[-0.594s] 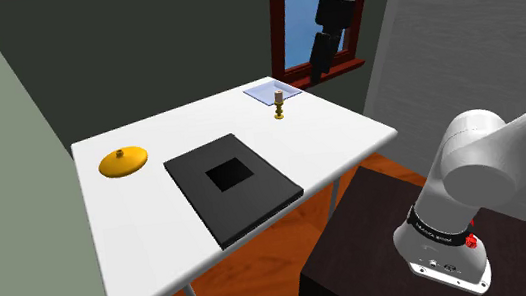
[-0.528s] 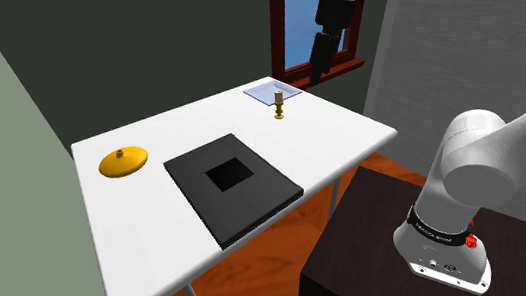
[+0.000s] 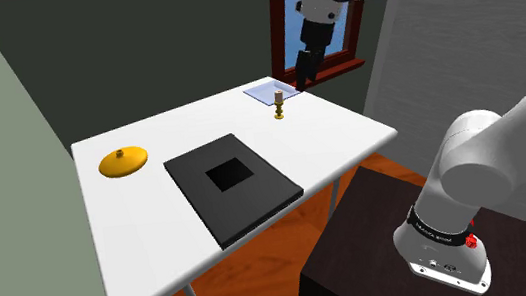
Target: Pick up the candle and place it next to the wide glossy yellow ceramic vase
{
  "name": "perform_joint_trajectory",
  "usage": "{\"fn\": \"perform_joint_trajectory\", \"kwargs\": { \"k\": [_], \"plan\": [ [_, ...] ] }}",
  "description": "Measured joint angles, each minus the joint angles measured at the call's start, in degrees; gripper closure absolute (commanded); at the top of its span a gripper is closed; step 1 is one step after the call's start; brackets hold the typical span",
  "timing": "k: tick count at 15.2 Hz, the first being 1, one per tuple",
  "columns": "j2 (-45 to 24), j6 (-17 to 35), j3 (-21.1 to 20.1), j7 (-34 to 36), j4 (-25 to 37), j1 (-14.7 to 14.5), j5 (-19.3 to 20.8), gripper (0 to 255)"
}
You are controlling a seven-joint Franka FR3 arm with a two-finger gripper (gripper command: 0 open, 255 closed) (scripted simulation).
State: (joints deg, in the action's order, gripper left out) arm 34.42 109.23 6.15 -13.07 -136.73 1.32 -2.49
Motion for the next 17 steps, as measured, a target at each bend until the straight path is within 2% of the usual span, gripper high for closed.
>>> {"fn": "perform_joint_trajectory", "kwargs": {
  "k": [8,17],
  "plan": [
    [-13.68,12.09,3.46,-2.77,2.86,1.9,1.64,0],
    [-30.5,22.12,7.4,-6.65,11.12,3.85,0.55,0]
  ]
}}
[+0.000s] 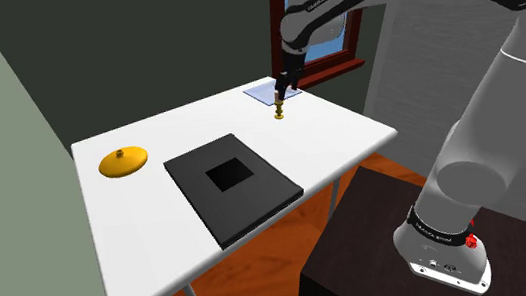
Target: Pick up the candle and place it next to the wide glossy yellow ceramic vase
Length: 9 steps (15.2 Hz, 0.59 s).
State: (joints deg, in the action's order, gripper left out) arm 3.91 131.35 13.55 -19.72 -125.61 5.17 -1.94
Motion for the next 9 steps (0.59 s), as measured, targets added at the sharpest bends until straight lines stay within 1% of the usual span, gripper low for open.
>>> {"fn": "perform_joint_trajectory", "kwargs": {
  "k": [6,8,9],
  "plan": [
    [-11.96,4.55,1.54,-2.64,8.26,1.74,-2.69,0],
    [-16.58,5.09,1.95,-4.2,12.56,3.0,-4.09,0],
    [-17.61,5.67,2.06,-4.59,13.09,3.36,-4.41,0]
  ]
}}
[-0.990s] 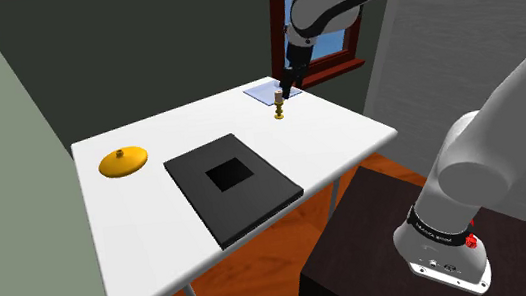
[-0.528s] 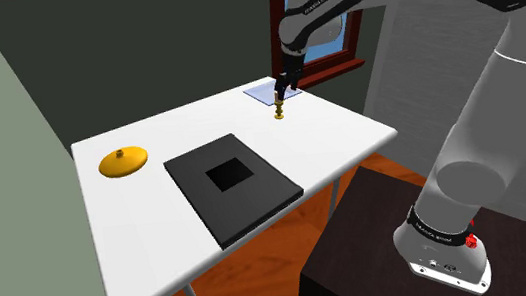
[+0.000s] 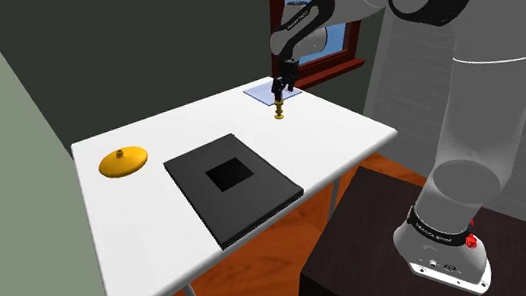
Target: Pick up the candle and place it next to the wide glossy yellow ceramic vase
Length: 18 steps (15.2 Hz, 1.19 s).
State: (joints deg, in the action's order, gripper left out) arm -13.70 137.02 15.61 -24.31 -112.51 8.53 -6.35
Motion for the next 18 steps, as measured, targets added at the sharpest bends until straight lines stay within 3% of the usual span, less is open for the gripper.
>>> {"fn": "perform_joint_trajectory", "kwargs": {
  "k": [7,14,15,18],
  "plan": [
    [-5.02,3.43,-0.61,-1.1,1.56,0.81,-1.81,0],
    [-5.66,4.28,-0.76,-1.17,1.35,0.83,-2.06,0],
    [-5.66,4.28,-0.76,-1.17,1.35,0.83,-2.06,255],
    [-5.63,4.28,-0.79,-1.17,1.4,0.81,-2.08,255]
  ]
}}
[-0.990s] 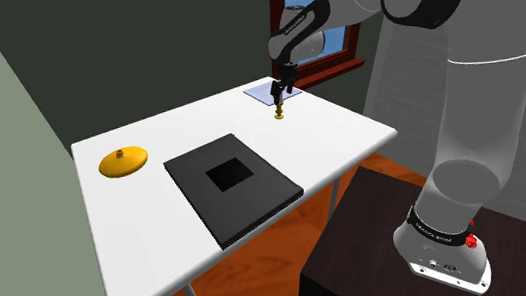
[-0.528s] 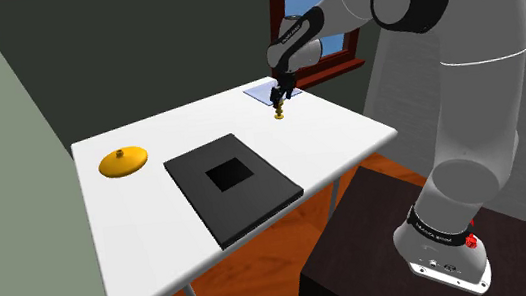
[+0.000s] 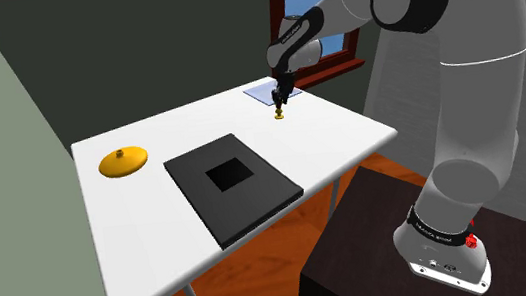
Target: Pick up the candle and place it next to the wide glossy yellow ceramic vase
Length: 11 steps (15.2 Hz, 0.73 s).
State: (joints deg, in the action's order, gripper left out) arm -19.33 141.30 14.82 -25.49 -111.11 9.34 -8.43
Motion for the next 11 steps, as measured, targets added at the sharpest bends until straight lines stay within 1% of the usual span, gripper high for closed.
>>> {"fn": "perform_joint_trajectory", "kwargs": {
  "k": [7,11],
  "plan": [
    [0.0,0.0,-0.01,0.0,-0.01,-0.01,0.0,255],
    [1.33,-1.99,0.34,0.38,0.64,-0.14,0.64,255]
  ]
}}
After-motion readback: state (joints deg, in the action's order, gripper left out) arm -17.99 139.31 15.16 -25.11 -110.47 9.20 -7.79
